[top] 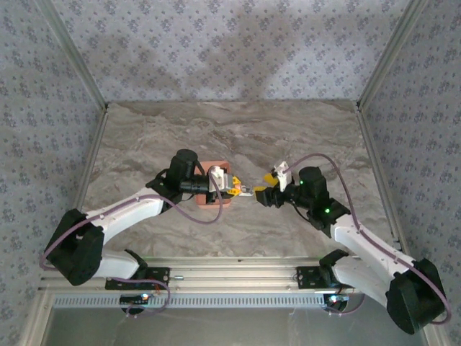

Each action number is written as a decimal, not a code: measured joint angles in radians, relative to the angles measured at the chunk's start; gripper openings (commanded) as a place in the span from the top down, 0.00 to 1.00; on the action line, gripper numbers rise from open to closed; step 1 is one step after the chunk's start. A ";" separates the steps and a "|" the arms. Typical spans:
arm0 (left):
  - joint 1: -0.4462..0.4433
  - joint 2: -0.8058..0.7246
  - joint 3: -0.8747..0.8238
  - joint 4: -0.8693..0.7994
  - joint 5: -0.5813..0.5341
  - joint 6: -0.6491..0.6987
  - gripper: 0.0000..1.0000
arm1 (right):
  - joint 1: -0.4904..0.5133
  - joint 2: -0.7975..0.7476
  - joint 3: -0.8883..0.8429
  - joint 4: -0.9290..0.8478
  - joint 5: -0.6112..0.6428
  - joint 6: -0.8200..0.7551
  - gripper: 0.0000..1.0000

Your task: Load the staples into the stapler

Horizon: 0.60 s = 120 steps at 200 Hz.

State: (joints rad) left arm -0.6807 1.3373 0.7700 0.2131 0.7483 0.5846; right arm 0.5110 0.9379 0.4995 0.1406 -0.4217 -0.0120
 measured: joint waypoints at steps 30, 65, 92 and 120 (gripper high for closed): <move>0.000 0.000 0.002 0.000 0.000 0.001 0.81 | 0.016 -0.002 0.000 -0.001 0.008 -0.077 0.38; 0.000 0.000 0.010 -0.005 0.005 0.002 0.81 | 0.052 -0.002 0.000 -0.003 0.006 -0.199 0.38; 0.000 0.001 0.021 -0.007 0.014 0.002 0.81 | 0.081 -0.003 0.000 -0.015 0.003 -0.308 0.38; 0.000 0.003 0.024 -0.008 0.024 0.005 0.81 | 0.106 -0.002 0.000 -0.043 0.003 -0.407 0.38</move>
State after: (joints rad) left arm -0.6807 1.3407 0.7944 0.2054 0.7723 0.5900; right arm 0.6167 0.9360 0.4999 0.0971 -0.4187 -0.4191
